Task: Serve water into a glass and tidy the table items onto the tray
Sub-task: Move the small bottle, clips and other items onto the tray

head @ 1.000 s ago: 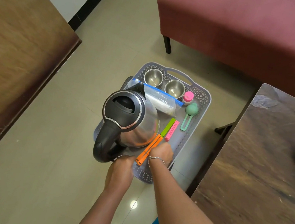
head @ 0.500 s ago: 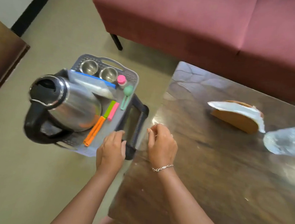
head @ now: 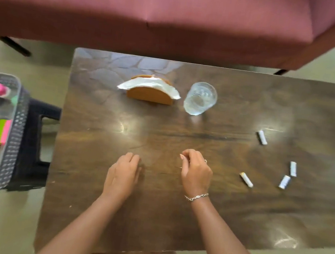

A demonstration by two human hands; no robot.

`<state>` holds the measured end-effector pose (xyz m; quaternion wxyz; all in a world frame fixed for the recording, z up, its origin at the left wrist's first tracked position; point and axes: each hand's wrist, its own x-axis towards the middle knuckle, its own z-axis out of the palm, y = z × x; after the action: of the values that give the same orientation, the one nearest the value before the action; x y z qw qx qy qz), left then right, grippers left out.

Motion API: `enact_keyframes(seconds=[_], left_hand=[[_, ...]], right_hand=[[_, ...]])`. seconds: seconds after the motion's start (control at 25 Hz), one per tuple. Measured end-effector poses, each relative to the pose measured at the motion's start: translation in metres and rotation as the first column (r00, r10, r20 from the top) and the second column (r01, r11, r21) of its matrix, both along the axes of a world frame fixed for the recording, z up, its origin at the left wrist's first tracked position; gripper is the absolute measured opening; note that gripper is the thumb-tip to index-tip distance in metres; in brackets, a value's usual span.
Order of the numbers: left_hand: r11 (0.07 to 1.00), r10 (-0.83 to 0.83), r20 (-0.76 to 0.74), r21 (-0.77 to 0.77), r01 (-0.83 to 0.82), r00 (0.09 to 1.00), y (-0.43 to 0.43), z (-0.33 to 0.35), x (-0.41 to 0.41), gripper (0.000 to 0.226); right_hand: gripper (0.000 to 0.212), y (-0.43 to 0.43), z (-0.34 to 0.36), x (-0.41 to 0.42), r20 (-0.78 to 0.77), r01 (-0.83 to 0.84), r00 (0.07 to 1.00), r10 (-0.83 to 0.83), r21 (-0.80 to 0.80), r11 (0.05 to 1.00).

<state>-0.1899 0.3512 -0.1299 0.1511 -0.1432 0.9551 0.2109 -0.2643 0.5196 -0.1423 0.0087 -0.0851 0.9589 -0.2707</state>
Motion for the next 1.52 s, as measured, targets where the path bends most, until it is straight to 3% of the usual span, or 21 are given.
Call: enact_keyframes(seconds=[0.24,0.4,0.52,0.6,0.72,0.88,1.0,1.16,1.24,1.32,1.4,1.48,1.52], left_hand=[[0.966,-0.253,-0.019,0.044,0.254,0.967,0.097,-0.016,-0.053,0.017],[0.931,-0.360,-0.048,0.037,0.362,0.932,0.143,-0.016,-0.084,0.014],[0.887,-0.462,-0.069,-0.032,0.461,0.884,0.166,-0.018,-0.108,0.018],[0.812,-0.583,-0.137,-0.118,0.571,0.801,0.178,-0.022,-0.128,0.030],[0.704,-0.710,-0.211,-0.189,0.685,0.672,0.194,-0.038,-0.161,0.028],[0.537,-0.842,-0.237,-0.267,0.800,0.485,0.228,-0.046,-0.208,0.018],[0.404,-0.913,-0.201,-0.337,0.850,0.355,0.261,-0.051,-0.240,0.022],[0.283,-0.947,0.027,-0.399,0.872,0.320,0.290,-0.069,-0.267,0.046],[0.324,-0.943,-0.071,-0.410,0.853,0.325,0.291,-0.075,-0.272,0.043],[0.287,-0.958,-0.108,-0.440,0.851,0.267,0.288,-0.078,-0.272,0.028],[0.297,-0.955,-0.132,-0.461,0.836,0.266,0.281,-0.079,-0.271,0.023],[0.379,-0.924,-0.213,-0.413,0.828,0.317,0.273,-0.067,-0.269,0.013],[0.461,-0.885,-0.257,-0.378,0.803,0.388,0.268,-0.060,-0.264,0.008]], right_hand=[[0.007,0.157,-0.016,-0.025,-0.057,0.206,0.979,-0.198,0.206,0.957],[0.021,0.203,-0.037,-0.029,0.041,0.063,0.996,-0.085,0.380,0.923],[0.024,0.208,-0.050,-0.032,0.090,0.016,0.994,-0.056,0.398,0.917],[0.010,0.209,-0.055,-0.033,0.038,0.035,0.998,-0.054,0.394,0.918],[0.030,0.208,-0.059,-0.036,-0.003,0.056,0.998,-0.060,0.406,0.912],[0.031,0.215,-0.061,-0.039,-0.073,0.120,0.992,-0.100,0.369,0.922],[0.026,0.224,-0.056,-0.036,-0.162,0.162,0.980,-0.115,0.316,0.935],[0.019,0.245,-0.050,-0.027,-0.205,0.216,0.965,-0.164,0.267,0.939],[0.019,0.254,-0.050,-0.024,-0.230,0.235,0.957,-0.176,0.259,0.937],[0.020,0.260,-0.049,-0.024,-0.257,0.241,0.951,-0.174,0.254,0.937],[0.018,0.262,-0.047,-0.025,-0.263,0.239,0.949,-0.173,0.247,0.939],[0.019,0.259,-0.043,-0.027,-0.258,0.238,0.950,-0.178,0.225,0.945],[0.020,0.255,-0.040,-0.029,-0.257,0.233,0.950,-0.176,0.211,0.949]])
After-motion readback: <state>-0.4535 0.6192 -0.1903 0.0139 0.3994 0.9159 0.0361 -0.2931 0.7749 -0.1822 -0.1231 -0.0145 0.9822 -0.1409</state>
